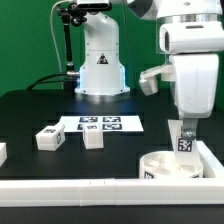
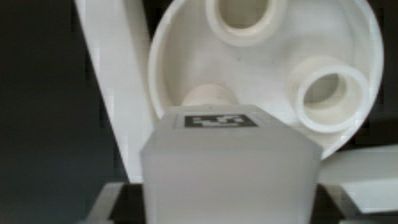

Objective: Assemble stool

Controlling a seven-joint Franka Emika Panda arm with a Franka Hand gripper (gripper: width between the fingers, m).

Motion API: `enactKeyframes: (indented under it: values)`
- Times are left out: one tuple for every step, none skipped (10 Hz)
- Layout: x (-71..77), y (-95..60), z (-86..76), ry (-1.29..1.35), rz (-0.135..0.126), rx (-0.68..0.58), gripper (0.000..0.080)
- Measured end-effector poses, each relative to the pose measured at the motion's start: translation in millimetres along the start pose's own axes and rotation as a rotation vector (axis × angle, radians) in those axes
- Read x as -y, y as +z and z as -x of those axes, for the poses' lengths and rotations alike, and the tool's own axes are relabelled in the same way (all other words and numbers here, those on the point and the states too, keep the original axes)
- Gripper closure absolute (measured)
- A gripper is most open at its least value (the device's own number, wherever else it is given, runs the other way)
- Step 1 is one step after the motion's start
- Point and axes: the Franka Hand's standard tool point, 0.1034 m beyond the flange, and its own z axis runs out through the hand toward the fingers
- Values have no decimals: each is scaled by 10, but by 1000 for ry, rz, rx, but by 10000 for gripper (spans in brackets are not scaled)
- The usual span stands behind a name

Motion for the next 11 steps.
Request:
enactKeyframes:
  values:
    - [0,3,-7,106,0,0,462]
    - [5,4,-14,219,-1,0,461]
    - [11,6,-21,314,-1,0,461]
    - [28,1,-32,464,-10,-1,459]
    - [38,-8,-38,573,-19,-2,459]
    - [37,-9,-39,618,-20,-4,459]
    - [41,-8,-46,681,-22,-5,459]
    - [46,-7,-55,753,-26,-7,459]
    - [48,-6,-58,778,-29,-9,459]
    - [55,-6,-72,869,-36,-12,459]
    - [63,-6,-86,939,-43,-15,459]
